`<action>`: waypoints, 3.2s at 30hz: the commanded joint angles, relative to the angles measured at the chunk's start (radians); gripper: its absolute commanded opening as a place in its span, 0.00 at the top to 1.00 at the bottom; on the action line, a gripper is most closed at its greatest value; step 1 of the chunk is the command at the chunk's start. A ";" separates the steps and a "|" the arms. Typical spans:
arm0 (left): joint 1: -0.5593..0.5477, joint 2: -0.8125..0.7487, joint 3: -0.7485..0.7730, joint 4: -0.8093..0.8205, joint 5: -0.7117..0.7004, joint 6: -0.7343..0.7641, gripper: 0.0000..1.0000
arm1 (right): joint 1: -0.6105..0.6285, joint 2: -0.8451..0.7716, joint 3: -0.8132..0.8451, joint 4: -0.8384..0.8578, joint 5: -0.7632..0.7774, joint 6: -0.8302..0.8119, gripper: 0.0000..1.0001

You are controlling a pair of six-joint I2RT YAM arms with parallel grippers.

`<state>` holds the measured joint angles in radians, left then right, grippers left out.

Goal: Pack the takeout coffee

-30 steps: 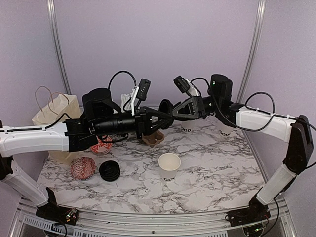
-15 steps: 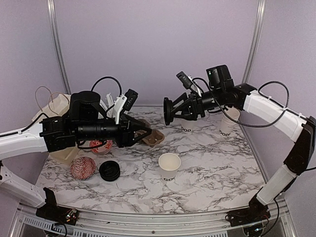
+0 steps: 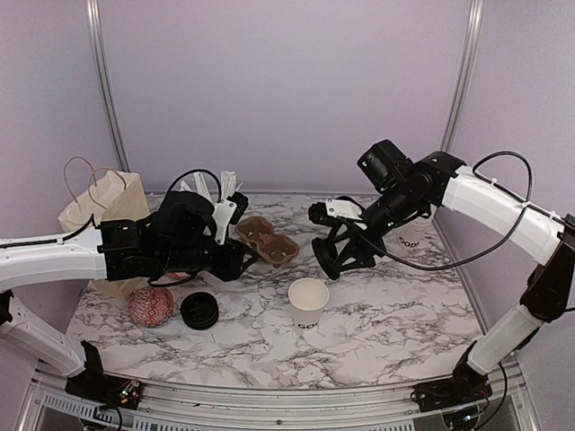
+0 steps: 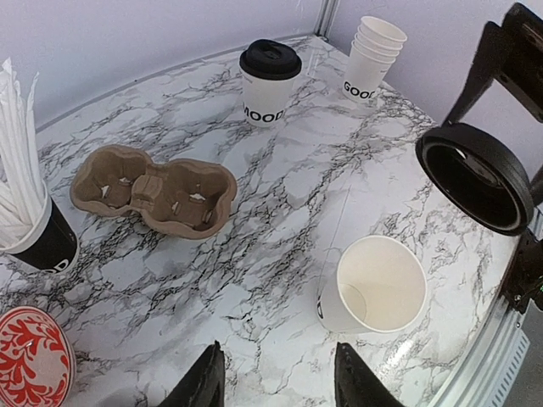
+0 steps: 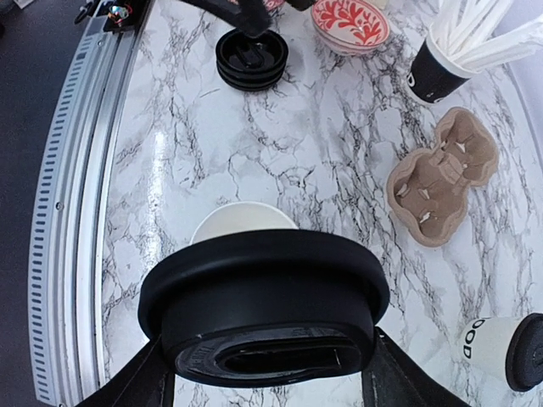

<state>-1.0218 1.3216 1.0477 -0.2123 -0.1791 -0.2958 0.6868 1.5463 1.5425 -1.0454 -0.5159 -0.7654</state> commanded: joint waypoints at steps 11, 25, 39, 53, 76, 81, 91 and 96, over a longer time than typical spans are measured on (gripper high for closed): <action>0.006 0.018 0.020 -0.031 -0.026 -0.026 0.55 | 0.137 0.137 0.096 -0.093 0.232 -0.047 0.33; 0.009 0.005 -0.007 -0.040 -0.048 -0.032 0.55 | 0.167 0.230 0.159 -0.125 0.244 -0.050 0.35; 0.012 0.010 -0.015 -0.044 -0.043 -0.024 0.55 | 0.178 0.275 0.205 -0.198 0.279 -0.074 0.35; 0.012 0.009 -0.035 -0.045 -0.049 -0.027 0.55 | 0.194 0.305 0.213 -0.196 0.281 -0.062 0.36; 0.016 0.026 -0.060 -0.043 -0.056 -0.062 0.55 | 0.221 0.325 0.195 -0.155 0.328 -0.022 0.11; 0.020 0.043 -0.053 -0.044 -0.052 -0.079 0.55 | 0.221 0.288 0.201 -0.133 0.333 -0.006 0.08; 0.029 0.130 -0.050 0.068 0.163 -0.325 0.57 | 0.134 0.154 0.122 -0.048 0.286 0.085 0.09; 0.029 0.151 -0.104 0.216 0.303 -0.422 0.55 | -0.022 0.102 0.014 0.041 0.119 0.206 0.23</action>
<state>-0.9955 1.4605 0.9833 -0.1455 -0.0208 -0.6064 0.7750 1.6863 1.6310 -1.1038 -0.2607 -0.6834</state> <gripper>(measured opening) 0.439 0.821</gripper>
